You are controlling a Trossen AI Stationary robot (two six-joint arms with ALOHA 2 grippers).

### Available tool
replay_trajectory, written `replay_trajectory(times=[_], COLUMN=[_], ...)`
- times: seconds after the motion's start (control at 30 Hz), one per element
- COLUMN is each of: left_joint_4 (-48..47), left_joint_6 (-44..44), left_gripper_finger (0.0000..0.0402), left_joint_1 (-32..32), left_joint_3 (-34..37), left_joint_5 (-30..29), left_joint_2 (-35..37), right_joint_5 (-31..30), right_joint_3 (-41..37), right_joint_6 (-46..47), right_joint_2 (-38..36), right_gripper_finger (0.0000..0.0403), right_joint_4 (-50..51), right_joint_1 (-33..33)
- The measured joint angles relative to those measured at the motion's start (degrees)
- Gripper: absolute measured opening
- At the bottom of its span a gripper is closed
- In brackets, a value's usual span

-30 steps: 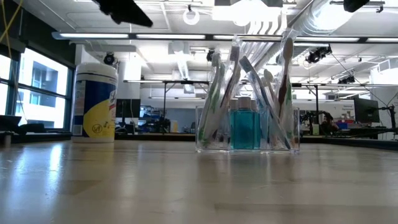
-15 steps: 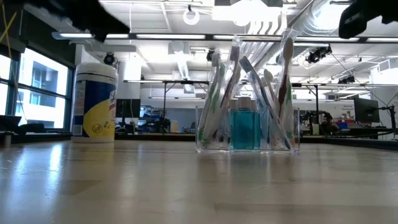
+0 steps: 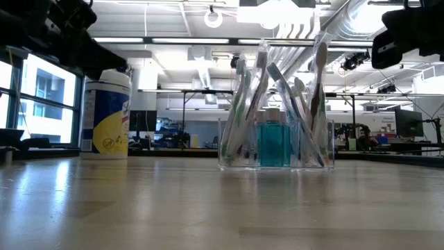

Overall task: Pick & Place toothbrushing station
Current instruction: Return to Home Position

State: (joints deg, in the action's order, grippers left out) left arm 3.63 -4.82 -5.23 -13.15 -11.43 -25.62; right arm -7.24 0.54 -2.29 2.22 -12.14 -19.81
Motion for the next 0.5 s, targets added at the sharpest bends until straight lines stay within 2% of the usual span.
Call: replay_trajectory(times=[0.17, 0.5], left_joint_4=[-0.3, 0.2], left_joint_6=[-0.3, -2.0], left_gripper_finger=[0.0000, 0.0000], left_joint_1=[0.0, -0.1], left_joint_3=[2.2, 7.4], left_joint_5=[1.7, 3.9], left_joint_2=[2.7, 6.7], right_joint_5=[4.7, 4.6], right_joint_3=[0.0, -0.1], right_joint_6=[2.4, 2.7], right_joint_2=[0.0, 0.1], right_gripper_finger=[0.0003, 0.0003], right_joint_4=[2.4, 6.3], right_joint_1=[3.3, 6.5])
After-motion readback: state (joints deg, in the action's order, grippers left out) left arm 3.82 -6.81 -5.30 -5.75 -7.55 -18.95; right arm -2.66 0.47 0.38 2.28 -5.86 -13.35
